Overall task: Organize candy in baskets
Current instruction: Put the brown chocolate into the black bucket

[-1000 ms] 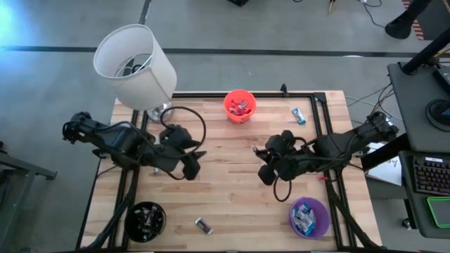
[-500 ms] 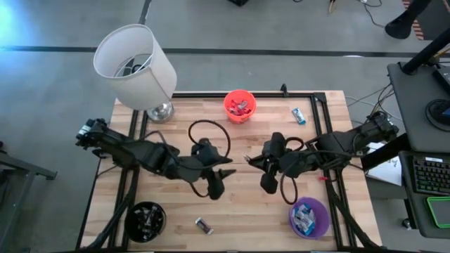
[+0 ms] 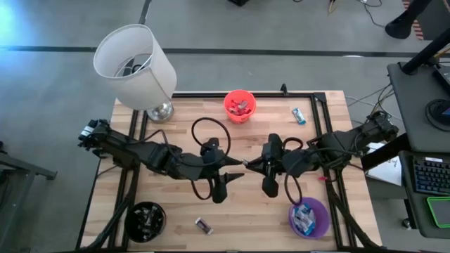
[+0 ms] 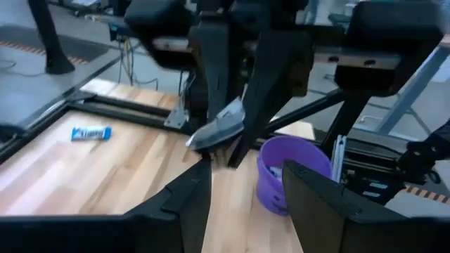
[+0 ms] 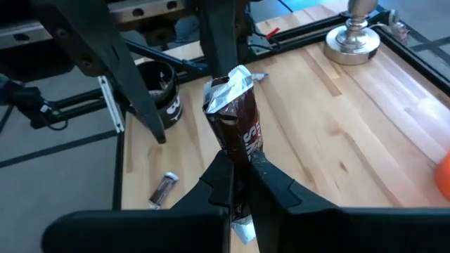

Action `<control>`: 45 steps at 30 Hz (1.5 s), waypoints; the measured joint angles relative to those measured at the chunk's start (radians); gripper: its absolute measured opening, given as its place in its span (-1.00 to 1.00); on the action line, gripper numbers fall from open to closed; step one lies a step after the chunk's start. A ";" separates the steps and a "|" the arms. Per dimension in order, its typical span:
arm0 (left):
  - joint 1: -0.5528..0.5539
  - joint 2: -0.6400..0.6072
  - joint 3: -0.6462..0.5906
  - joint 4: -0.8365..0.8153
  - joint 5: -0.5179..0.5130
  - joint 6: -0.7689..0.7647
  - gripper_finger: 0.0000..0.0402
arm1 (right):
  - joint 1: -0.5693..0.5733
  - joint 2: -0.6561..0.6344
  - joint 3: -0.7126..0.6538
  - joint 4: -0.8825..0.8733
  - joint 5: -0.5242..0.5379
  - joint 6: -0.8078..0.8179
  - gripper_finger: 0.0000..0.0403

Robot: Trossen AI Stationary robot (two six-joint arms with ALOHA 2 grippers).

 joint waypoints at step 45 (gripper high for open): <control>0.074 -0.001 0.000 -0.002 0.089 0.123 -0.99 | -0.002 0.006 -0.002 0.044 -0.004 -0.048 -0.48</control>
